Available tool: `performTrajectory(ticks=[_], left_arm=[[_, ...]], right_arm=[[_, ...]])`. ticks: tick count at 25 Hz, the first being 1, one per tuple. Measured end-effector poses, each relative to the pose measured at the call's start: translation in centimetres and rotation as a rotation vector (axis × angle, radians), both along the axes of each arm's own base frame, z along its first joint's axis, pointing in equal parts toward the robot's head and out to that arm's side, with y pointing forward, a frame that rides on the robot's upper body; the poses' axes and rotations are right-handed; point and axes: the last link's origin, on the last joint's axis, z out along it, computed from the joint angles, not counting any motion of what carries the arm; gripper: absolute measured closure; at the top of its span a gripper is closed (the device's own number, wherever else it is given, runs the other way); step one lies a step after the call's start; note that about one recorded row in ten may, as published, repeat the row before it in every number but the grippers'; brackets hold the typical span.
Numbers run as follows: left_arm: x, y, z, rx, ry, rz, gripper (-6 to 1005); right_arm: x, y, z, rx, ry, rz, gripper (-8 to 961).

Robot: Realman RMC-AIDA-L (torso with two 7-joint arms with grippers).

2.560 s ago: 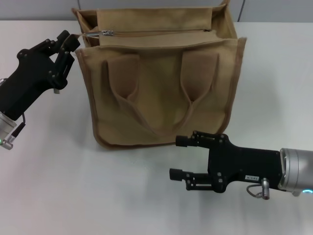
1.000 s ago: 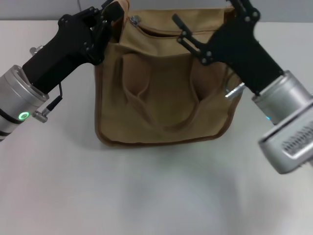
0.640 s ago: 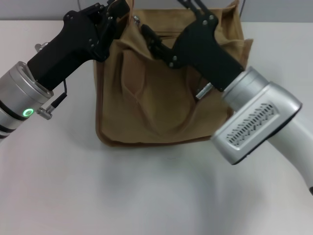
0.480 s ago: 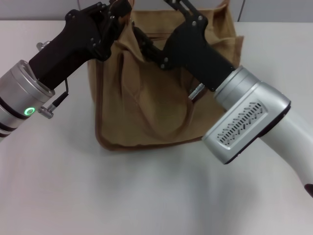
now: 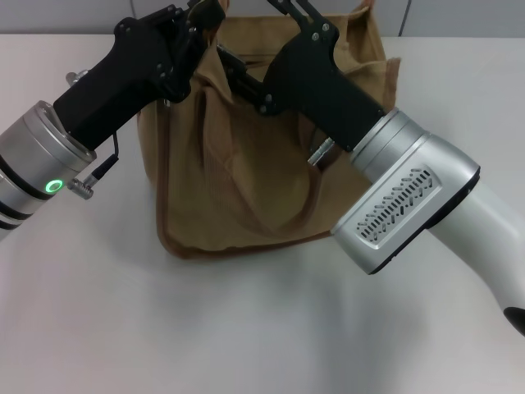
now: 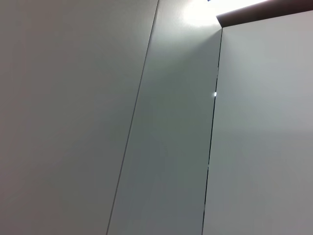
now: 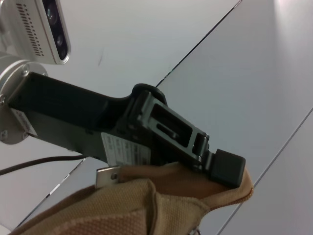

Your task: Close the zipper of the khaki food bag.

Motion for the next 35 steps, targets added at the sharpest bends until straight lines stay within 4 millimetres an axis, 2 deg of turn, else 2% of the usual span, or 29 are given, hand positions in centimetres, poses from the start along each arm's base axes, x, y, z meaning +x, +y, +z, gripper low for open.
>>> performTrajectory(ticks=[9, 15, 18, 23, 35], left_arm=[[0.0, 0.0, 0.0, 0.000, 0.001, 0.000, 925], [0.0, 0.0, 0.0, -0.002, 0.000, 0.002, 920], [0.0, 0.0, 0.0, -0.002, -0.001, 0.002, 917], [-0.1, -0.1, 0.0, -0.002, -0.003, 0.004, 913], [-0.7, -0.6, 0.1, 0.000, -0.012, 0.020, 903]], right_arm=[[0.1, -0.3, -0.2, -0.006, -0.016, 0.008, 200], [0.5, -1.4, -0.8, -0.034, -0.066, 0.073, 230], [0.5, -1.5, -0.8, -0.036, -0.069, 0.076, 440], [0.6, -1.5, -0.9, -0.037, -0.073, 0.076, 658], [1.1, -1.5, -0.5, -0.019, -0.045, 0.035, 908]])
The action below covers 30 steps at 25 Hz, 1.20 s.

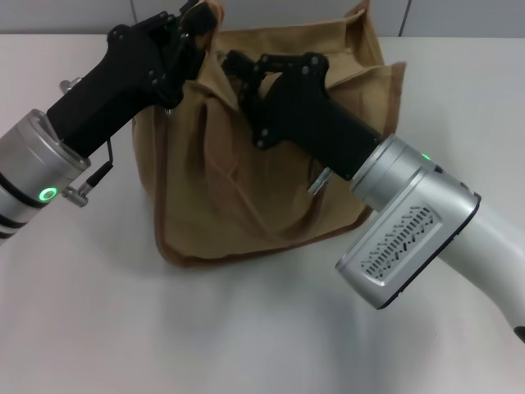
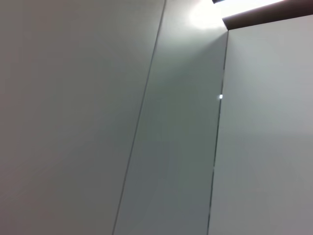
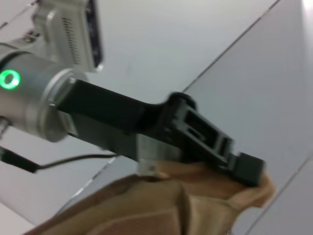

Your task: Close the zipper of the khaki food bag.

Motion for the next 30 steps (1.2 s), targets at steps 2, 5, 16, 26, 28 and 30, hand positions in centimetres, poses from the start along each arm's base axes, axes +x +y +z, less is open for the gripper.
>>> performTrajectory(ticks=[2, 5, 16, 26, 28, 30], left_arm=[[-0.4, -0.2, 0.1, 0.005, -0.001, 0.012, 901], [-0.9, -0.4, 0.3, 0.013, -0.001, 0.031, 898], [-3.3, -1.4, 1.8, 0.086, -0.018, 0.118, 889], [-5.4, -2.2, 3.5, 0.146, -0.029, 0.189, 880], [-5.5, -2.3, 3.5, 0.147, -0.027, 0.194, 878], [-5.5, -2.3, 3.5, 0.147, -0.027, 0.195, 877]], right_arm=[[0.1, 0.0, 0.1, 0.005, 0.006, -0.009, 932], [0.5, 0.0, 0.3, 0.017, 0.020, -0.033, 955], [2.0, 0.1, 1.0, 0.054, 0.039, -0.099, 955], [4.6, 0.2, 2.2, 0.104, 0.048, -0.196, 957], [5.2, 0.2, 2.5, 0.116, 0.051, -0.219, 957], [5.5, 0.2, 2.6, 0.123, 0.056, -0.232, 957]])
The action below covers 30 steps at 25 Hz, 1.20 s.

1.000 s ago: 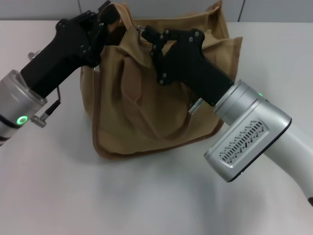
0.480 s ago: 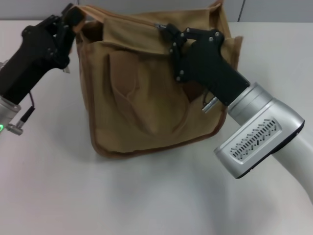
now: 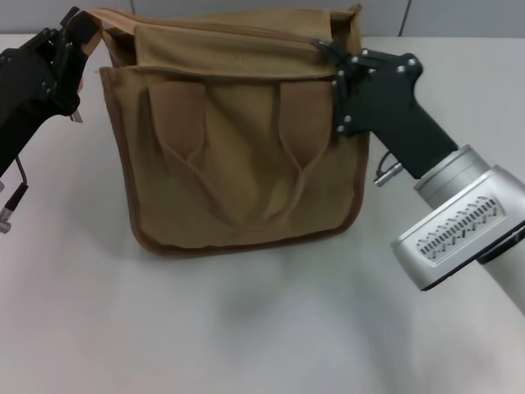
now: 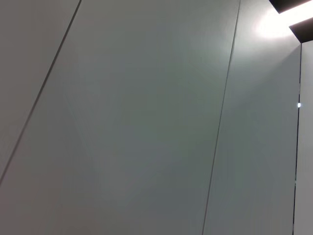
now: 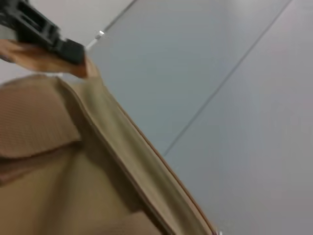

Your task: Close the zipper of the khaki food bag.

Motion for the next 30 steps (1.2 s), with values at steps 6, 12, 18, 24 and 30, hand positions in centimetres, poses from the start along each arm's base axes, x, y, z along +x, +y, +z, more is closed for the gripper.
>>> performTrajectory(ticks=[6, 12, 18, 24, 30], left_arm=[[0.0, 0.0, -0.1, -0.004, 0.001, 0.000, 871], [-0.3, -0.2, -0.3, -0.006, 0.006, 0.014, 866], [-0.3, -0.4, -0.1, -0.017, 0.010, 0.003, 861], [0.4, -1.1, 0.6, -0.075, 0.106, -0.118, 856], [-0.7, -3.6, 1.9, -0.116, 0.299, -0.201, 668]], right_arm=[[1.3, -0.6, 1.7, 0.036, 0.126, -0.054, 958], [2.2, -2.1, 3.1, -0.010, 0.334, -0.069, 920], [3.1, -2.1, 3.3, -0.109, 0.442, -0.114, 717], [3.4, -2.4, 3.3, -0.212, 0.514, -0.115, 575], [4.6, -2.2, 4.3, -0.344, 0.599, -0.140, 455]])
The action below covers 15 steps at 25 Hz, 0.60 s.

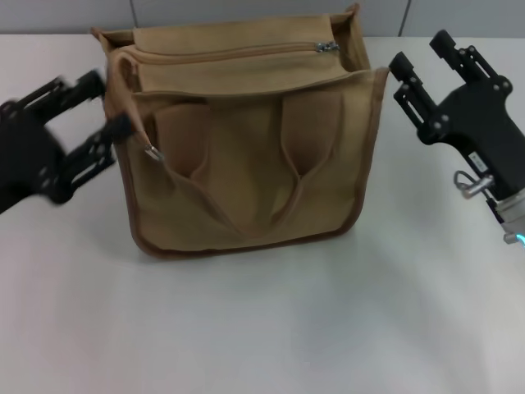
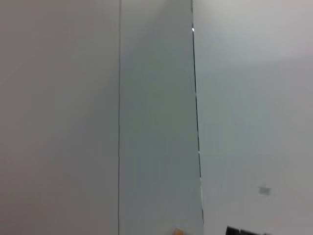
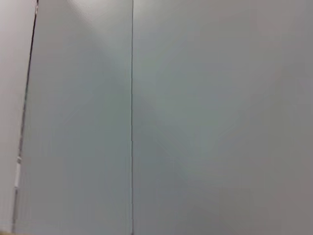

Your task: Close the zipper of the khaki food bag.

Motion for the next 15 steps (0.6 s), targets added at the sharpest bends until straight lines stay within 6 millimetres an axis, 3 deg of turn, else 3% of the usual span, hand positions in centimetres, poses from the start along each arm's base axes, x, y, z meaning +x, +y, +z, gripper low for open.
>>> performTrajectory(ticks=[2, 5, 9, 10, 15], left_arm=[[-1.1, -1.7, 0.8, 0.026, 0.038, 0.005, 570], [-2.0, -2.9, 1.1, 0.046, 0.039, 0.036, 419], [-2.3, -3.5, 0.7, 0.033, 0.044, 0.046, 231], [-2.5, -4.3, -0.5, -0.025, 0.090, 0.027, 184], [-2.7, -4.9, -1.5, -0.085, 0.129, 0.014, 170]], right_arm=[[0.2, -0.2, 0.5, -0.037, 0.032, 0.019, 430], [0.3, -1.0, 1.5, -0.080, 0.102, 0.071, 382], [0.0, -2.6, 2.6, -0.203, 0.142, 0.199, 313], [0.0, -2.8, 2.8, -0.247, 0.137, 0.229, 298], [0.2, -3.7, 2.3, -0.433, 0.037, 0.304, 222]])
